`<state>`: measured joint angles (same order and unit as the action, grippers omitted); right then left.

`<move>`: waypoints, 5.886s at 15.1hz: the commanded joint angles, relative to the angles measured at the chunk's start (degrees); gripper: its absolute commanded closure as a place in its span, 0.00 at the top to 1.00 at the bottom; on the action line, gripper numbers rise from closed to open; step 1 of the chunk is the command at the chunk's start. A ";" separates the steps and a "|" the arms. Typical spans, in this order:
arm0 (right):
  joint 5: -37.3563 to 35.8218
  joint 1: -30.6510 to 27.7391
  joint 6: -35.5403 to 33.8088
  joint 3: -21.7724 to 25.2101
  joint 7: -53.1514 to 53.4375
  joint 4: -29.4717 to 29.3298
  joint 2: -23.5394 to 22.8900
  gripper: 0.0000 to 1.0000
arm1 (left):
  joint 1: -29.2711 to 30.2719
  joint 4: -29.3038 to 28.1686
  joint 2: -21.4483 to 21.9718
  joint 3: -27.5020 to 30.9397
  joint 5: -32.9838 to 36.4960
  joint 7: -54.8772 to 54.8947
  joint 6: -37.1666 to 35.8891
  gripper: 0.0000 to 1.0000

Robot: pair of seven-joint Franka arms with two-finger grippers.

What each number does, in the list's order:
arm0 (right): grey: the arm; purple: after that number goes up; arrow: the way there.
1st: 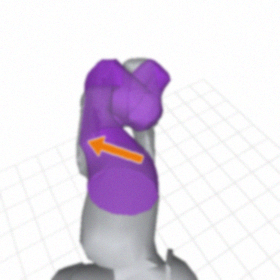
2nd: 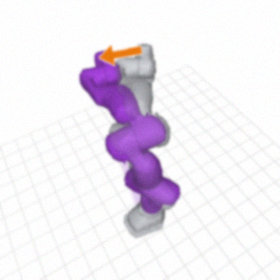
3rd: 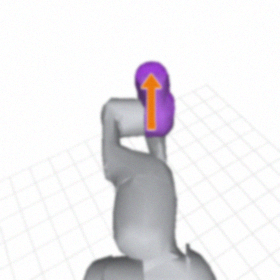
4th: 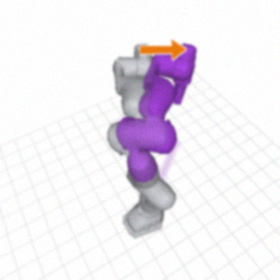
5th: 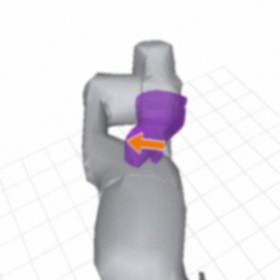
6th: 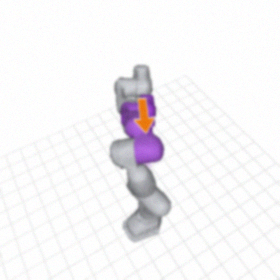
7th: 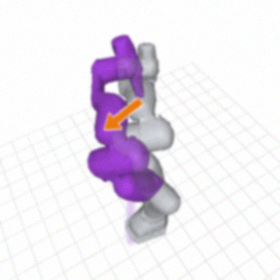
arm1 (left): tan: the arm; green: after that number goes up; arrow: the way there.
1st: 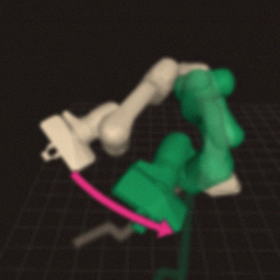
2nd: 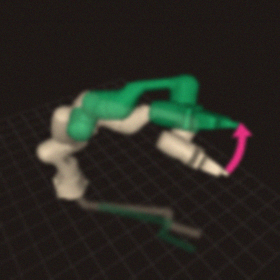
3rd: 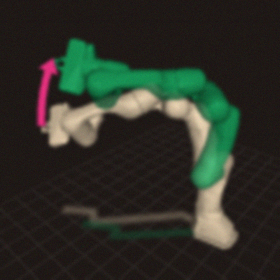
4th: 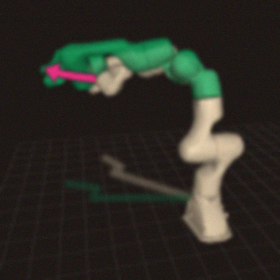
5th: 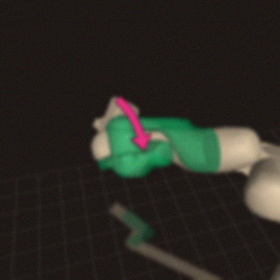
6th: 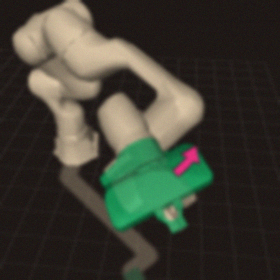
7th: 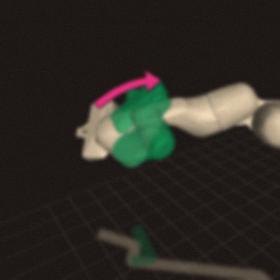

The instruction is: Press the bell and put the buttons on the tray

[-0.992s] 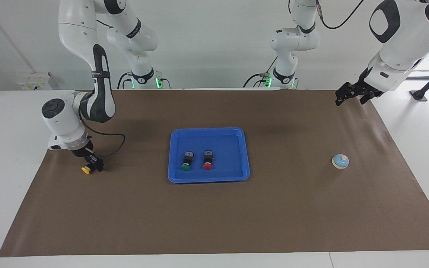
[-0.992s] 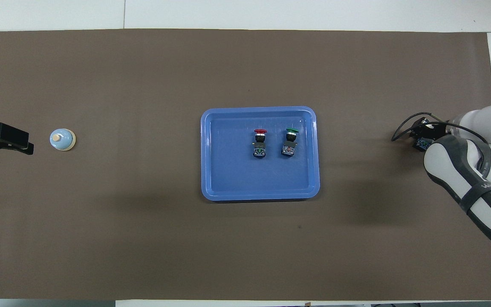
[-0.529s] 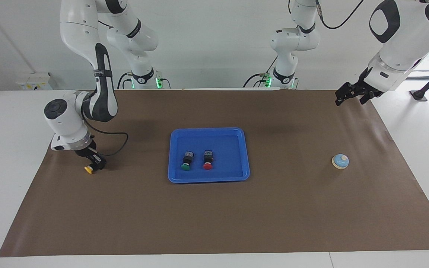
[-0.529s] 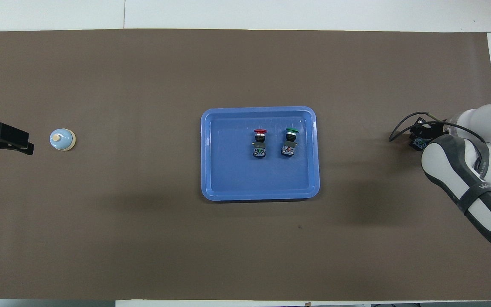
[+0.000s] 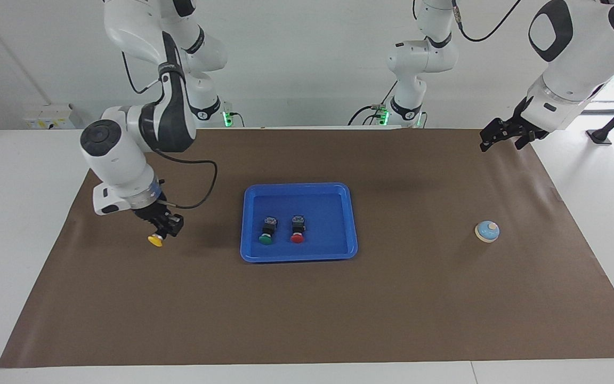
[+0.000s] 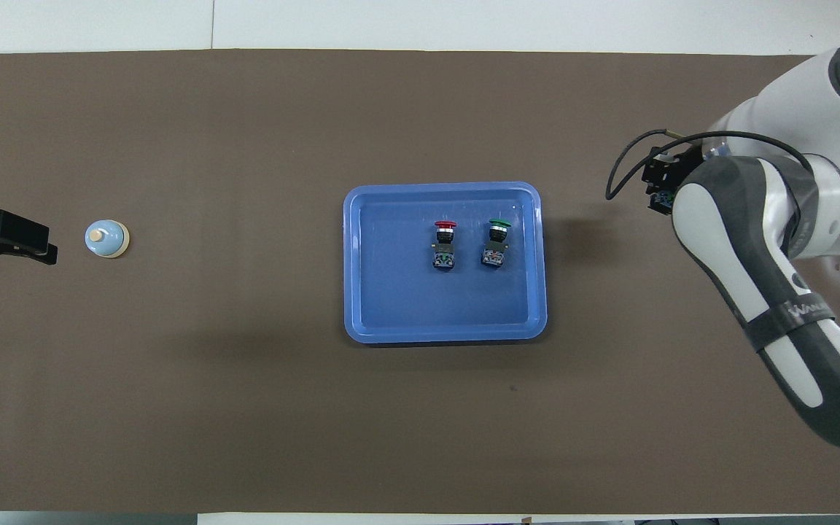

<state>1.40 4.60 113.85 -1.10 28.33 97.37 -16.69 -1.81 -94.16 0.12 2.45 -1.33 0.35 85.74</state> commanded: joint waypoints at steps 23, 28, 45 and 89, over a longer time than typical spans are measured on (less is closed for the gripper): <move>-0.08 29.86 19.31 0.05 -5.57 0.89 -11.78 0.00 | 0.67 0.56 -0.12 -0.42 0.01 -0.35 -1.01 1.00; 1.85 29.59 20.62 0.05 -5.31 0.54 -12.66 0.00 | 0.67 0.56 -0.12 -0.42 0.01 -0.35 -1.01 1.00; 2.65 33.20 18.01 0.05 8.04 -3.50 -13.55 1.00 | 0.67 0.56 -0.12 -0.42 0.01 -0.35 -1.01 1.00; -2.01 -8.73 -30.53 -4.26 -33.52 -5.97 19.59 1.00 | 4.09 -14.02 0.59 0.10 0.01 0.97 19.70 0.00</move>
<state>-1.13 -2.49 84.96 -4.19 -3.33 93.19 3.90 0.48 -102.42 0.15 2.92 -1.31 0.47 99.67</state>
